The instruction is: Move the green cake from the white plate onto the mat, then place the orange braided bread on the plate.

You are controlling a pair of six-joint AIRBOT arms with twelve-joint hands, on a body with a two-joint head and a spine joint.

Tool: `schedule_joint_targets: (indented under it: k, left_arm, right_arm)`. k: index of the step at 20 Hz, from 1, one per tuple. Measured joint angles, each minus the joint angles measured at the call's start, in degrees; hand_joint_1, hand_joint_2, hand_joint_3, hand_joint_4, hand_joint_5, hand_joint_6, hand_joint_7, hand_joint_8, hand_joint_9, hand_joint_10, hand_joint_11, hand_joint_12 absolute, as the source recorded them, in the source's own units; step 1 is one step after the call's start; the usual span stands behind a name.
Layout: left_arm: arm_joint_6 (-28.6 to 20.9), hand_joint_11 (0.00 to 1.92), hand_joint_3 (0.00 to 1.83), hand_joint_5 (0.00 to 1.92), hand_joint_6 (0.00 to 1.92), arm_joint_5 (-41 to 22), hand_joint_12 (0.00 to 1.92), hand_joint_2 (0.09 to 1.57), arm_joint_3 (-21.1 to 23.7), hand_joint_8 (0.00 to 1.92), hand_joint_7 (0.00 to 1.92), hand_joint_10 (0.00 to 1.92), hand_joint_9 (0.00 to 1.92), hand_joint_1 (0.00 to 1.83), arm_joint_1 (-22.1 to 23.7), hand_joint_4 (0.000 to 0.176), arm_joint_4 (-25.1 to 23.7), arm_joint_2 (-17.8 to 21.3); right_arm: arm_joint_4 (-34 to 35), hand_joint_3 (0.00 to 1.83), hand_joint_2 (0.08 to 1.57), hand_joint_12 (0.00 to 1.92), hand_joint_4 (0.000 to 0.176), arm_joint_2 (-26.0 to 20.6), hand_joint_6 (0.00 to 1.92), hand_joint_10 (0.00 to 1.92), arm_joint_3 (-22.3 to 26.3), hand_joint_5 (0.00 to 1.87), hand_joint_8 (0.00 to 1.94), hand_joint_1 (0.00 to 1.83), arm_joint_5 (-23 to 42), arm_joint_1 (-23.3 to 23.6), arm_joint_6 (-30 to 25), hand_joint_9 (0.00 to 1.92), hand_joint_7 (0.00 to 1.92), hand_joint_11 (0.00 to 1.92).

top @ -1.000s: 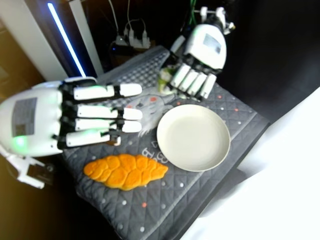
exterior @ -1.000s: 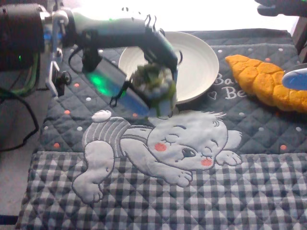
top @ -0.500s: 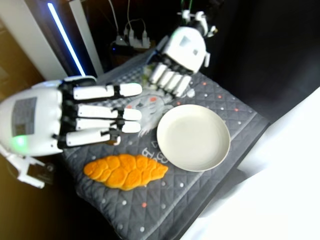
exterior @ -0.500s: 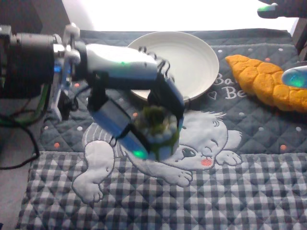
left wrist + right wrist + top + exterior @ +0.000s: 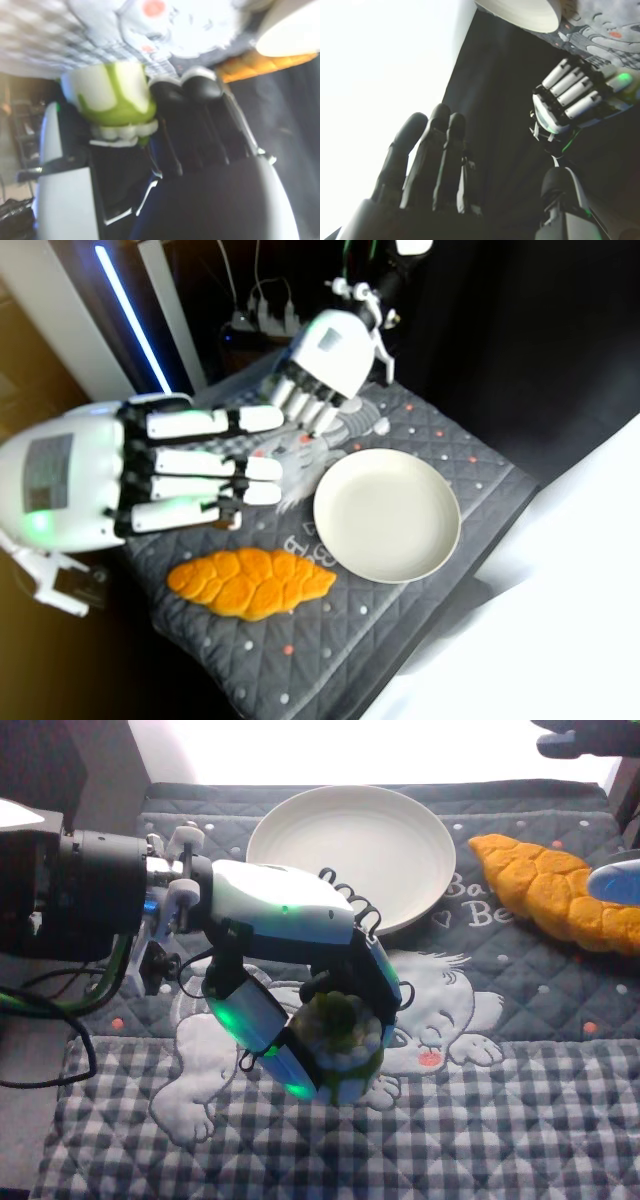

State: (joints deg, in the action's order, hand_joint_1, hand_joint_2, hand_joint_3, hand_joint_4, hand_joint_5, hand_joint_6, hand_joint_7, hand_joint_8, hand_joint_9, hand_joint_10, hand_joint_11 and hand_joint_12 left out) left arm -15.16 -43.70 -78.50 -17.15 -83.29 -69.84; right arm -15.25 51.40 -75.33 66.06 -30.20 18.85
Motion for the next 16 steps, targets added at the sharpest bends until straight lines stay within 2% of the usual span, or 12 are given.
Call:
schedule_joint_targets:
  k: [1,2,3,4,5,6,7,8,9,10,14,16]
  left_arm:
    - [0.00,0.54,0.00,1.07,0.85,-0.02,1.92,1.07,0.00,1.25,0.97,1.72,0.89,1.07,0.00,0.104,0.09,0.00]
    - [-0.02,0.50,0.00,1.05,0.74,-0.04,1.88,1.09,0.00,1.19,1.00,1.60,0.87,1.21,0.00,0.000,0.07,0.00]
    - [0.00,0.45,0.00,0.99,0.81,0.00,1.85,1.11,0.13,1.18,1.00,1.53,0.85,1.23,-0.02,0.000,0.02,0.00]
    - [0.07,0.39,0.00,0.90,0.97,-0.02,1.79,1.15,0.15,1.22,0.94,1.42,0.79,1.21,-0.07,0.000,0.07,0.00]
    - [0.52,0.29,0.00,0.84,1.07,0.09,1.77,1.17,0.44,1.25,0.90,1.27,0.68,1.19,-0.07,0.000,0.04,0.00]
    - [0.79,0.14,0.00,0.84,1.17,0.07,1.74,1.18,0.70,0.72,0.75,1.01,0.61,1.00,-0.13,0.137,0.07,0.00]
    - [1.09,0.08,0.00,0.82,1.21,-0.02,1.70,1.18,0.79,0.40,0.77,0.81,0.62,0.96,-0.13,0.168,0.04,0.00]
    - [1.51,0.02,0.00,0.69,0.60,0.00,1.62,1.10,0.83,0.24,0.76,0.69,0.59,0.98,-0.13,0.105,0.04,0.00]
    - [1.75,0.00,0.00,0.73,0.29,0.09,1.58,1.08,0.85,0.12,0.78,0.60,0.60,0.98,-0.13,0.095,0.04,0.00]
    - [1.97,0.00,0.00,0.77,0.15,0.22,1.55,1.07,0.94,0.06,0.79,0.59,0.60,0.98,-0.13,0.098,0.04,0.00]
    - [2.38,0.00,0.00,0.75,0.02,0.68,1.48,1.05,1.20,0.00,0.76,0.54,0.56,0.99,-0.17,0.107,0.04,0.00]
    - [2.54,0.00,0.01,0.61,0.00,0.87,1.54,1.10,1.20,0.01,0.70,0.45,0.54,0.99,-0.17,0.105,0.04,0.00]
  right_arm:
    - [0.00,0.00,0.98,1.80,0.071,0.04,0.00,0.00,0.00,0.17,0.00,0.38,0.04,0.00,0.00,0.53,0.49,0.00]
    - [-0.02,0.00,0.99,1.80,0.069,0.11,0.00,0.01,0.00,0.17,0.01,0.38,0.04,0.00,-0.07,0.53,0.50,0.00]
    - [-0.02,0.00,0.96,1.82,0.065,0.13,0.00,0.00,0.00,0.16,0.00,0.40,0.02,0.00,-0.17,0.52,0.49,0.00]
    - [-0.02,0.00,0.95,1.82,0.066,0.13,0.01,0.00,0.00,0.17,0.00,0.42,0.00,0.00,-0.17,0.53,0.50,0.00]
    - [0.00,0.00,0.96,1.82,0.056,0.13,0.00,0.01,0.00,0.18,0.00,0.41,0.04,0.00,-0.17,0.54,0.50,0.00]
    - [0.00,0.00,0.98,1.80,0.064,0.13,0.00,0.01,0.00,0.18,0.00,0.39,0.04,0.00,-0.20,0.55,0.50,0.00]
    - [0.00,0.01,1.01,1.79,0.059,0.13,0.00,0.01,0.00,0.17,0.00,0.36,0.04,0.00,-0.20,0.55,0.50,0.00]
    - [-0.02,0.02,1.02,1.79,0.067,0.13,0.00,0.01,0.00,0.18,0.00,0.37,0.04,0.00,-0.20,0.54,0.50,0.00]
    - [0.00,0.00,0.99,1.79,0.081,0.17,0.00,0.00,0.00,0.17,0.00,0.37,0.04,-0.02,-0.20,0.54,0.49,0.00]
    - [-0.02,0.00,0.98,1.78,0.074,0.17,0.00,0.01,0.00,0.18,0.00,0.37,0.04,0.00,-0.20,0.55,0.51,0.00]
    - [-0.02,0.02,1.09,1.77,0.038,0.26,0.00,0.00,0.00,0.14,0.00,0.27,0.00,0.00,-0.22,0.55,0.48,0.00]
    - [0.00,0.00,1.08,1.75,0.060,0.24,0.00,0.00,0.00,0.12,0.00,0.25,0.04,0.00,-0.31,0.51,0.43,0.00]
